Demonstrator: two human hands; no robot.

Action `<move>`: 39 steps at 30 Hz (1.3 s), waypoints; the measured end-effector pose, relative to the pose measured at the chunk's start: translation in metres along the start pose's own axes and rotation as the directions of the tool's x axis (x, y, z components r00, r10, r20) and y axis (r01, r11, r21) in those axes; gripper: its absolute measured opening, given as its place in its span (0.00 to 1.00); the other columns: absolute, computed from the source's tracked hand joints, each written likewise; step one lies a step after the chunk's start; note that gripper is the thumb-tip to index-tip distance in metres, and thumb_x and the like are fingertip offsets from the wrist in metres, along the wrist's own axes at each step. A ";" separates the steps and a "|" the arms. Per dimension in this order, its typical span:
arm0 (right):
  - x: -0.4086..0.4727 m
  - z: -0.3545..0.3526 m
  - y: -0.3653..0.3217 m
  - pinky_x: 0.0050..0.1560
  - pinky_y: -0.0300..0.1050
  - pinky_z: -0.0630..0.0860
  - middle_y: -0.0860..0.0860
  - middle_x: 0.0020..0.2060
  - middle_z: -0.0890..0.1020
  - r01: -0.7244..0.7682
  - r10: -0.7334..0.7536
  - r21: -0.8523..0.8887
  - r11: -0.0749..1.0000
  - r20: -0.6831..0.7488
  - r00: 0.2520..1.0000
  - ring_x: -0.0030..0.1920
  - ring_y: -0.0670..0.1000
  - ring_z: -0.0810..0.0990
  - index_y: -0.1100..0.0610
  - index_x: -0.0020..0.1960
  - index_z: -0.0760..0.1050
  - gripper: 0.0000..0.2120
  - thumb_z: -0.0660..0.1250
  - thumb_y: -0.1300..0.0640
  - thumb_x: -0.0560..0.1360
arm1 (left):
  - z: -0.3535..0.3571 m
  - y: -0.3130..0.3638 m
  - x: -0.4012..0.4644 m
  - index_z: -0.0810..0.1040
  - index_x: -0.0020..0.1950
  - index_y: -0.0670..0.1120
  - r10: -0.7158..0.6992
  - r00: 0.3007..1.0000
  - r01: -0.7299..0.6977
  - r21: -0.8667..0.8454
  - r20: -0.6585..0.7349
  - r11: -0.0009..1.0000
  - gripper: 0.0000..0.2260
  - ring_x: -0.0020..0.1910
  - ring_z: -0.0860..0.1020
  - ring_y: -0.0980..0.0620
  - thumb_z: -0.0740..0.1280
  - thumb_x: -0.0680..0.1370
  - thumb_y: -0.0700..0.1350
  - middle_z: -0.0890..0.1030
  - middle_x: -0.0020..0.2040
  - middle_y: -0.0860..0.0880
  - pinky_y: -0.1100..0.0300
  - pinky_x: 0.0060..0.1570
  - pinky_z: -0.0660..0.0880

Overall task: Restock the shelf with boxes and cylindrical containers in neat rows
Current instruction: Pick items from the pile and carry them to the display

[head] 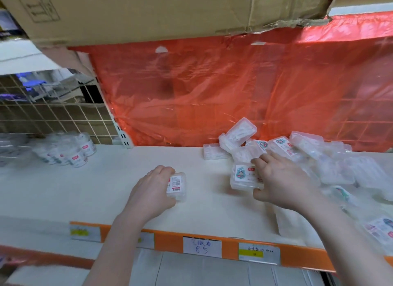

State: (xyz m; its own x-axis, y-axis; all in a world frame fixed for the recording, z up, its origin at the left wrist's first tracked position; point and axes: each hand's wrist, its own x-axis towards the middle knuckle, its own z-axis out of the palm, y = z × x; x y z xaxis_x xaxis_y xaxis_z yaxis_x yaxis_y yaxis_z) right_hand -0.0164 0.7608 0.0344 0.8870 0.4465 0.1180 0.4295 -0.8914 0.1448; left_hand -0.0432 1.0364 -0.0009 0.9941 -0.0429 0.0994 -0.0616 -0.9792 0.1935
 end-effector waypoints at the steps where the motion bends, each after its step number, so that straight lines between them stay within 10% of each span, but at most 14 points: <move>1: 0.003 -0.001 -0.010 0.56 0.41 0.65 0.48 0.55 0.73 0.012 -0.012 0.014 1.000 -0.010 1.000 0.58 0.51 0.69 0.52 0.61 0.68 0.24 0.61 0.43 0.69 | -0.004 -0.009 -0.005 0.67 0.65 0.52 -0.011 1.000 0.011 0.001 -0.004 1.000 0.26 0.59 0.71 0.53 0.70 0.69 0.47 0.70 0.59 0.54 0.60 0.52 0.69; 20: 0.073 -0.008 -0.355 0.55 0.41 0.67 0.49 0.57 0.73 0.081 -0.081 0.124 0.989 -0.010 0.997 0.59 0.51 0.71 0.52 0.64 0.65 0.27 0.63 0.43 0.68 | -0.091 -0.317 -0.147 0.67 0.66 0.52 -0.157 0.985 0.160 0.033 -0.076 0.987 0.25 0.60 0.69 0.51 0.68 0.70 0.46 0.70 0.59 0.52 0.58 0.53 0.69; 39: 0.189 -0.023 -0.521 0.57 0.39 0.66 0.48 0.62 0.70 0.162 -0.162 0.167 0.973 -0.010 0.987 0.63 0.50 0.68 0.52 0.71 0.60 0.32 0.62 0.43 0.70 | -0.118 -0.511 -0.152 0.66 0.69 0.52 -0.231 0.970 0.234 0.027 -0.068 0.972 0.27 0.61 0.69 0.52 0.69 0.71 0.50 0.70 0.62 0.52 0.58 0.57 0.70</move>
State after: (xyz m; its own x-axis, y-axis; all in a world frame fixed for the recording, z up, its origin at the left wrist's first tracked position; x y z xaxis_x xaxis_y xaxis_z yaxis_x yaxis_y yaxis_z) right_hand -0.0769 1.3113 0.0038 0.8037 0.5861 0.1025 0.5896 -0.8077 -0.0041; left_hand -0.1735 1.5670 0.0000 0.9730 0.1983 0.1178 0.1748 -0.9671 0.1846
